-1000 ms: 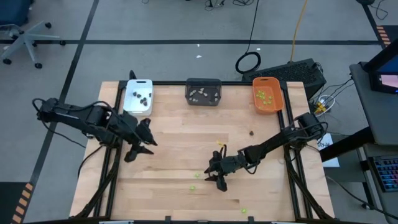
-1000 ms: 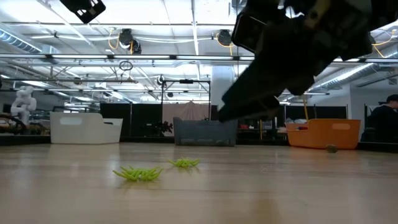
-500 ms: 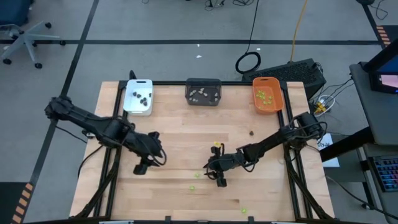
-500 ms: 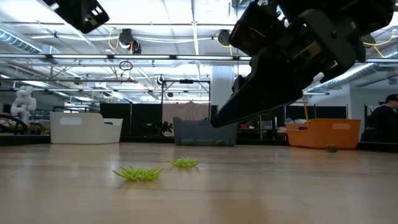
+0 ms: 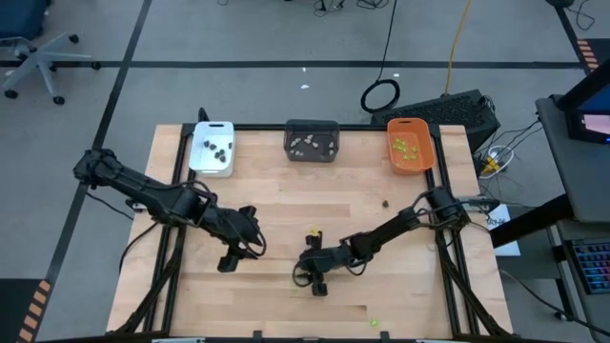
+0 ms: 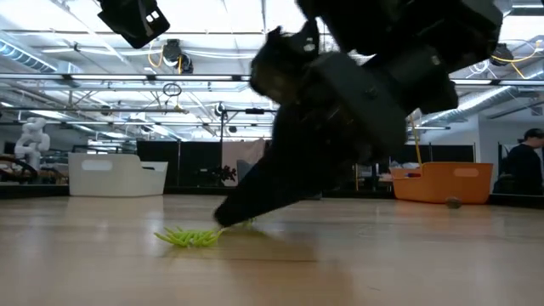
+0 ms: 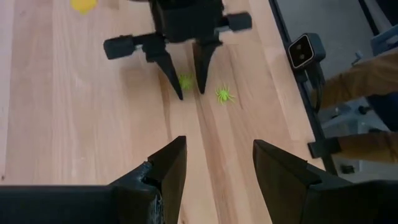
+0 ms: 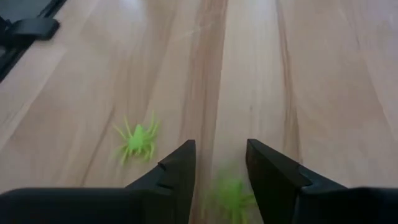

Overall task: Sort Halloween decoration
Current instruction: Put the green toy spider into the orange bin

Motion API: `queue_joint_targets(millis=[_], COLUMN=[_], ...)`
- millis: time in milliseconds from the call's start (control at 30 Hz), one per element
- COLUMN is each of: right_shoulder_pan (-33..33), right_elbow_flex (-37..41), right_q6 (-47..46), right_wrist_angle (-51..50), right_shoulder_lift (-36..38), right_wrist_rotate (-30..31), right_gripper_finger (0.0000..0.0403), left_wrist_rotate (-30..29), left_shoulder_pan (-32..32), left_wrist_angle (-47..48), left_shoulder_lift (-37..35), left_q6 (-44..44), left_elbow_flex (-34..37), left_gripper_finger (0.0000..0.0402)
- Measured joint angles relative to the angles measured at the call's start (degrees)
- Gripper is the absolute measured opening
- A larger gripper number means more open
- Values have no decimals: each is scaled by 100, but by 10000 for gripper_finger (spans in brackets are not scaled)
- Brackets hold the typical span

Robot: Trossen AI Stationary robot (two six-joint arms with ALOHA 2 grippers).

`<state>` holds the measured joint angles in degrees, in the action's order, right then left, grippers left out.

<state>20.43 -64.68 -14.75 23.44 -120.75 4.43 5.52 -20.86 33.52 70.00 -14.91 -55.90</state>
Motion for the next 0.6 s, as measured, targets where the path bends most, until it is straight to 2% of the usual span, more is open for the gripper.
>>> queue_joint_targets(millis=[233, 467, 600], right_shoulder_pan=[34, 68, 239], right_elbow_flex=[-368, -359, -234], right_q6=[-150, 41, 162], right_wrist_angle=[-451, -1491, -1843], right_shoulder_lift=[-116, 644, 918], right_wrist_rotate=[54, 47, 435], right_gripper_finger=[130, 130, 130], left_wrist_rotate=[4, 7, 7], left_shoulder_pan=[-4, -4, -4], left_wrist_angle=[16, 50, 61], left_shoulder_lift=[-2, -4, -4], left_q6=[-132, -129, -125], left_elbow_flex=[0, 0, 0], left_gripper_finger=[182, 182, 182])
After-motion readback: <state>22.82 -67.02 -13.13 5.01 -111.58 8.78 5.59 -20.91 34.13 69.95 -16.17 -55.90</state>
